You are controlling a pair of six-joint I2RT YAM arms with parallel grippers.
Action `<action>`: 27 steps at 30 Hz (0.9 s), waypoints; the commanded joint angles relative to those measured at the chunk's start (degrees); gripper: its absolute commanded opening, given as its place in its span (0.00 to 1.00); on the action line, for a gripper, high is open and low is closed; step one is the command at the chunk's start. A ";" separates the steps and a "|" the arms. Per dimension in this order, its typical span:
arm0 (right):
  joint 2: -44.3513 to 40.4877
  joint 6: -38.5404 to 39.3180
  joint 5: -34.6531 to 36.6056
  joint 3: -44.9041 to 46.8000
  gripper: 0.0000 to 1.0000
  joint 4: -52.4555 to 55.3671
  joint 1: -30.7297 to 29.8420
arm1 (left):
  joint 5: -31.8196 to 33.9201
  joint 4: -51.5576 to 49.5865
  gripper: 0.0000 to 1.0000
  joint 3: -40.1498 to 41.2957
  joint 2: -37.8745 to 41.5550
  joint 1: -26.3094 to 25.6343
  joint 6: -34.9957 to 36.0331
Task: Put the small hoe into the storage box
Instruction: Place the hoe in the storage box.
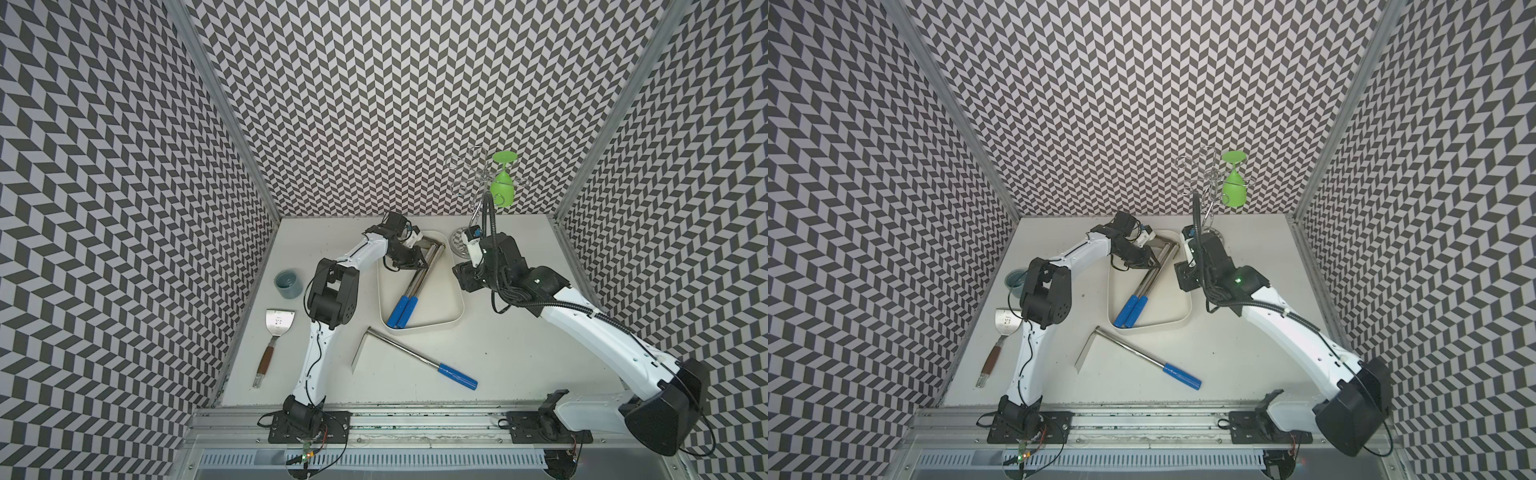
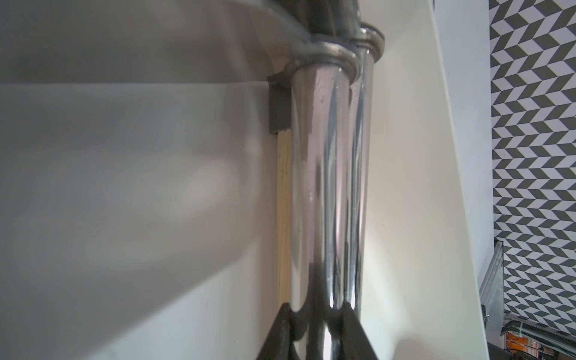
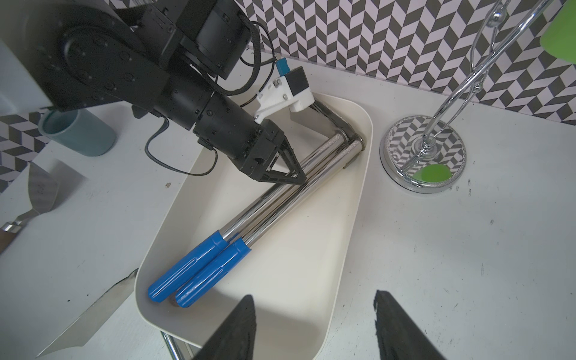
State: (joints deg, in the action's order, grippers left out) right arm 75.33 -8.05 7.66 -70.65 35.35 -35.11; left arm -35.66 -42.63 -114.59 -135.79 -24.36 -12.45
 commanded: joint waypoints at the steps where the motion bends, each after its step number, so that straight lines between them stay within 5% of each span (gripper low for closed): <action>1: 0.52 -0.21 -0.27 0.08 0.61 -2.22 -0.13 | 2.78 -1.31 0.13 -1.24 -2.24 -0.42 1.04; 12: 0.44 -0.38 -0.34 -0.36 0.61 -2.16 -0.13 | 4.94 -1.22 0.41 -2.61 3.78 -0.25 1.41; 27: 0.19 -0.73 -0.95 -1.04 0.61 -2.38 -0.15 | 7.75 2.21 0.46 -3.01 15.48 0.60 0.50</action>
State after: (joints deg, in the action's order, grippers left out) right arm 75.42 -8.21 7.05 -70.65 35.33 -35.11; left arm -29.98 -41.69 -116.38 -122.87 -24.18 -11.68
